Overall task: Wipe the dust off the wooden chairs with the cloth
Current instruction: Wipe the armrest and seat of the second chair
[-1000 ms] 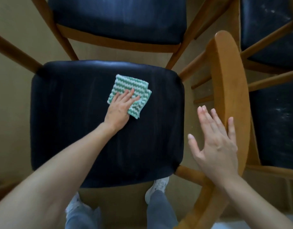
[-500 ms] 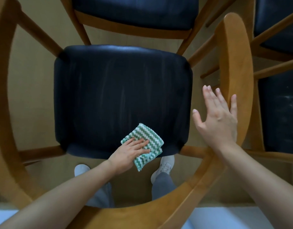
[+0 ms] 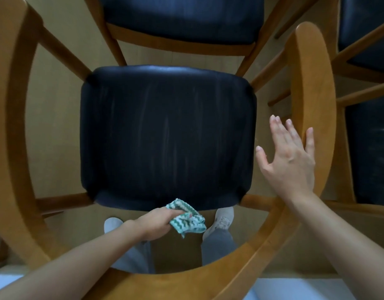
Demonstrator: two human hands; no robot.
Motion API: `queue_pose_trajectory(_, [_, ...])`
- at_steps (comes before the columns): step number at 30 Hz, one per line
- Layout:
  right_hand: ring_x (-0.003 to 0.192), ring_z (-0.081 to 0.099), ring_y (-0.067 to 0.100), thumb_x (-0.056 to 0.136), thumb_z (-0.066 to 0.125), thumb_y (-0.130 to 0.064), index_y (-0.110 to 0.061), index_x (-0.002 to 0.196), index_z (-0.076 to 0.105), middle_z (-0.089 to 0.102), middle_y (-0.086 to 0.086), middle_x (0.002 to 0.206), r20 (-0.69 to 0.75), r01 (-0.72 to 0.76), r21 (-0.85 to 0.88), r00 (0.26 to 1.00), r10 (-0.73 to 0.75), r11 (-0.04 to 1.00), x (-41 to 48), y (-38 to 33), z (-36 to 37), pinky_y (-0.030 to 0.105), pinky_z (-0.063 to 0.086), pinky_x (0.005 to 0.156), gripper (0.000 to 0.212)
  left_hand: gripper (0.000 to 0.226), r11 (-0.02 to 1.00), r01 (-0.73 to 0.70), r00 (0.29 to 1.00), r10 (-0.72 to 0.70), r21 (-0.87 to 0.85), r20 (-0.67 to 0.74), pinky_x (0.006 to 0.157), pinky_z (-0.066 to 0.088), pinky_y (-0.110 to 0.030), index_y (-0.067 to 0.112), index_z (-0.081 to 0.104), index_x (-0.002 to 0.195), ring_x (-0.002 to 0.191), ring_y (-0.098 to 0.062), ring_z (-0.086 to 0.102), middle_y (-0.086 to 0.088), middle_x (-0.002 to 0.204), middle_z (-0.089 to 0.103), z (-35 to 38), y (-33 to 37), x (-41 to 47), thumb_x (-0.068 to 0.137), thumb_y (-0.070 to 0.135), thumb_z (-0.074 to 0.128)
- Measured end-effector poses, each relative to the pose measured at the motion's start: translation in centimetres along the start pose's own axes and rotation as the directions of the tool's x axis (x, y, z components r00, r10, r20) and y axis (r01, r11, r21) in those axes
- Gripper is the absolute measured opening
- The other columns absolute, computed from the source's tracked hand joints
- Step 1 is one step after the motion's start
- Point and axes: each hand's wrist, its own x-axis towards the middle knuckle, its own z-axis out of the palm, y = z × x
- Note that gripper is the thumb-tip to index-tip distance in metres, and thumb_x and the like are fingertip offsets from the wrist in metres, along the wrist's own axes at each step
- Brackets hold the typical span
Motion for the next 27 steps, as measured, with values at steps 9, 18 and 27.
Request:
queue_pose_trajectory(9, [0.136,0.029,0.017,0.09,0.032,-0.046,-0.015,0.144,0.034,0.044,0.005,0.144,-0.011,0.013,0.025,1.0,-0.012,1.0,-0.1,0.0,0.1,0.043,0.006,0.117,0.063,0.026,0.766,-0.398,0.672,-0.132,-0.505,-0.729,0.082,0.052,-0.023,0.013,0.056,0.119,0.088,-0.001,0.064,0.01,0.097,0.069,-18.7,3.3,5.3,0.095,0.005,0.048])
queue_pose_trajectory(18, [0.133,0.035,0.016,0.088,0.034,-0.043,-0.016,0.142,0.038,0.05,0.001,0.138,0.034,0.002,0.026,0.999,-0.002,1.0,0.3,0.0,-0.2,0.034,-0.003,0.117,0.06,0.051,0.995,0.1,0.473,-0.047,0.0,-0.88,0.114,0.02,-0.036,0.013,0.044,0.139,0.137,-0.029,0.032,-0.011,0.146,0.041,-29.1,-1.4,15.9,0.09,0.001,0.041])
queue_pose_trajectory(27, [0.134,0.031,0.015,0.089,0.034,-0.043,-0.015,0.142,0.038,0.05,0.005,0.138,0.021,0.019,0.014,1.0,-0.02,1.0,0.2,-0.1,-0.1,0.033,-0.005,0.117,0.061,0.05,0.989,0.003,0.648,0.111,0.148,-0.753,0.114,0.0,-0.023,0.012,0.04,0.141,0.142,-0.016,0.022,-0.004,0.15,0.033,-21.7,-3.2,12.2,0.094,-0.001,0.043])
